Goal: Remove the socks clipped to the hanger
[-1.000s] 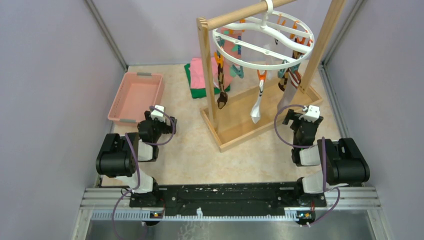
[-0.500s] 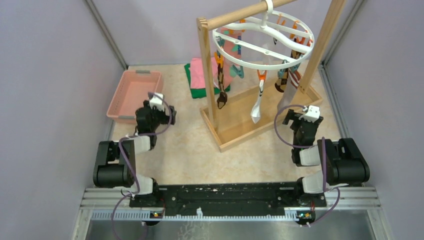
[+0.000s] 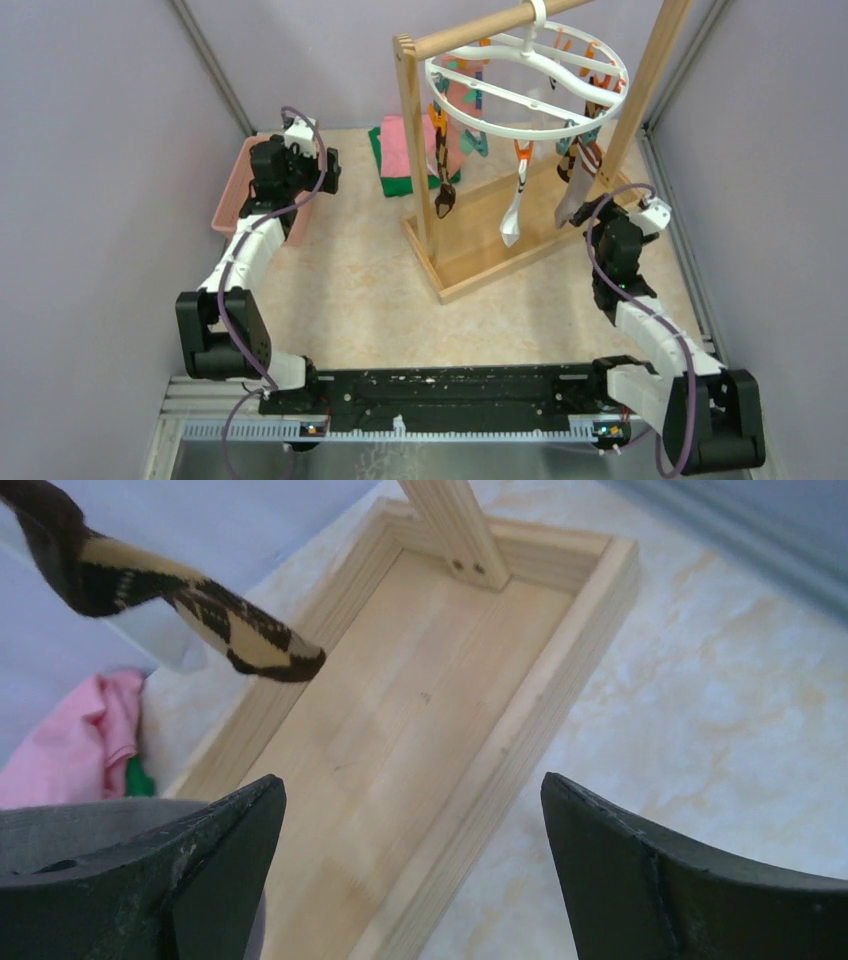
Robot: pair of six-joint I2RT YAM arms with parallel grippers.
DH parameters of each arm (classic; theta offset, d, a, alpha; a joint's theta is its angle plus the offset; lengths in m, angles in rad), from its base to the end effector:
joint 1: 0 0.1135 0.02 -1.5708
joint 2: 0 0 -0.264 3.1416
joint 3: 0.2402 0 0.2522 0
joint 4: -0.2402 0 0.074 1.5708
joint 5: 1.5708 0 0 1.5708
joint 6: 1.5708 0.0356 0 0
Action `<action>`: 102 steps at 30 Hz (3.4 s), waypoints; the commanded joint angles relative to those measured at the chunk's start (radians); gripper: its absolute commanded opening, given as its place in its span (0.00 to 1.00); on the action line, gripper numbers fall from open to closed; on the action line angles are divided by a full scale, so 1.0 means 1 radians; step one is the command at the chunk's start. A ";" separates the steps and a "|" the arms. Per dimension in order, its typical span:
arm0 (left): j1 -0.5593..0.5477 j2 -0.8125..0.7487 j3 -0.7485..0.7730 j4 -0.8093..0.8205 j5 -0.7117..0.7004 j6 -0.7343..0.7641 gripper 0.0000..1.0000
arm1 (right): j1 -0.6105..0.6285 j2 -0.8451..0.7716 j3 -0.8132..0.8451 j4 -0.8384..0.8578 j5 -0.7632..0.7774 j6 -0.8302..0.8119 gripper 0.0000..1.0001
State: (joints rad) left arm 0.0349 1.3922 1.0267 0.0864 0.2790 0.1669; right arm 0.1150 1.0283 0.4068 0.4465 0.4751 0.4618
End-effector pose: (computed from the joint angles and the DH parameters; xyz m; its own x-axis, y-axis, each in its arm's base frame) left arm 0.3275 0.0016 0.3120 -0.2331 0.1517 -0.9606 0.2736 0.9581 0.0849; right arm 0.2222 0.0093 0.2273 -0.0009 0.3987 -0.9171 0.3863 0.8460 0.3675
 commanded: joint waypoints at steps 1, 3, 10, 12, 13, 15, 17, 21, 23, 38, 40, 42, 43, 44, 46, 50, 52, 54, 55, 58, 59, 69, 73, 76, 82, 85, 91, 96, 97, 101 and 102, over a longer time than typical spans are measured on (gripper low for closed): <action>0.002 0.121 0.126 -0.131 -0.135 0.002 0.99 | -0.039 -0.094 0.013 -0.353 -0.215 0.332 0.99; 0.003 0.169 0.163 -0.148 -0.177 0.013 0.99 | -0.034 -0.128 0.002 -0.357 -0.323 0.320 0.99; 0.007 0.293 0.215 -0.176 -0.216 0.100 0.94 | 0.309 -0.190 0.132 -0.680 -0.037 0.243 0.99; 0.006 0.330 0.226 -0.168 -0.263 0.119 0.89 | 0.408 -0.213 0.155 -0.723 0.028 0.237 0.99; 0.007 0.346 0.230 -0.161 -0.287 0.127 0.87 | 0.451 -0.232 0.162 -0.742 0.054 0.245 0.99; 0.008 0.372 0.231 -0.158 -0.330 0.137 0.81 | 0.519 -0.261 0.169 -0.779 0.101 0.267 0.98; 0.008 0.388 0.230 -0.163 -0.349 0.141 0.70 | 0.569 -0.285 0.177 -0.809 0.124 0.291 0.95; 0.009 0.386 0.220 -0.213 -0.345 0.141 0.44 | 0.625 -0.306 0.180 -0.838 0.129 0.324 0.89; 0.008 0.369 0.218 -0.263 -0.341 0.134 0.33 | 0.655 -0.302 0.183 -0.847 0.140 0.331 0.86; 0.006 -0.008 -0.083 -0.520 -0.021 0.103 0.39 | 0.839 -0.283 0.141 -0.892 0.228 0.449 0.83; 0.007 -0.032 -0.115 -0.542 0.040 0.085 0.45 | 0.872 -0.278 0.134 -0.898 0.249 0.473 0.83; 0.005 -0.042 -0.135 -0.570 0.085 0.064 0.48 | 0.908 -0.266 0.132 -0.905 0.271 0.492 0.83; 0.005 -0.045 -0.142 -0.586 0.109 0.060 0.49 | 0.921 -0.258 0.133 -0.909 0.279 0.499 0.83; 0.005 -0.050 -0.149 -0.594 0.130 0.060 0.49 | 0.934 -0.251 0.134 -0.912 0.285 0.502 0.83; 0.005 -0.062 -0.160 -0.592 0.147 0.066 0.50 | 0.958 -0.233 0.141 -0.924 0.299 0.512 0.83; 0.005 -0.077 -0.094 -0.588 0.118 0.106 0.52 | 1.010 -0.212 0.154 -0.950 0.335 0.528 0.83; 0.005 -0.073 -0.006 -0.589 0.088 0.122 0.54 | 1.029 -0.205 0.156 -0.960 0.346 0.538 0.83; 0.005 -0.063 0.078 -0.591 0.058 0.129 0.58 | 1.041 -0.201 0.155 -0.963 0.348 0.548 0.83; 0.006 -0.053 0.111 -0.586 0.037 0.133 0.61 | 1.046 -0.198 0.155 -0.965 0.351 0.554 0.83; 0.005 -0.004 0.163 -0.524 -0.067 0.150 0.66 | 1.069 -0.183 0.155 -0.969 0.363 0.565 0.83; 0.006 0.021 0.171 -0.506 -0.102 0.162 0.67 | 1.076 -0.176 0.158 -0.974 0.369 0.571 0.83; 0.038 0.226 0.164 -0.491 -0.189 0.204 0.59 | 1.149 -0.171 0.204 -1.035 0.429 0.599 0.83; 0.047 0.249 0.148 -0.546 -0.186 0.176 0.36 | 1.160 -0.200 0.196 -1.041 0.428 0.612 0.82; 0.048 0.247 0.124 -0.594 -0.144 0.160 0.24 | 1.163 -0.226 0.181 -1.042 0.424 0.616 0.81; 0.043 0.163 0.078 -0.711 -0.009 0.131 0.19 | 1.163 -0.250 0.187 -1.044 0.423 0.589 0.79; 0.040 0.081 0.039 -0.752 0.041 0.151 0.18 | 1.163 -0.243 0.193 -1.041 0.422 0.569 0.78; -0.020 0.008 -0.032 -0.797 0.064 0.195 0.18 | 1.163 -0.242 0.184 -1.014 0.419 0.556 0.78; -0.121 -0.004 -0.026 -0.822 0.127 0.178 0.38 | 1.162 -0.233 0.185 -1.011 0.417 0.556 0.78; -0.138 -0.001 -0.022 -0.822 0.163 0.163 0.42 | 1.163 -0.230 0.184 -1.012 0.420 0.555 0.78; -0.176 0.036 -0.007 -0.814 0.371 0.087 0.65 | 1.164 -0.221 0.188 -1.027 0.419 0.573 0.78; -0.177 0.048 0.005 -0.822 0.419 0.071 0.72 | 1.163 -0.221 0.188 -1.031 0.418 0.576 0.78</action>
State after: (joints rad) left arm -0.1246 1.4181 1.0012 -0.7212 0.4595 0.3069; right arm 1.2736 0.8021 0.5636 -0.5919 0.8715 1.0306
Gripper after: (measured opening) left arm 0.630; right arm 0.777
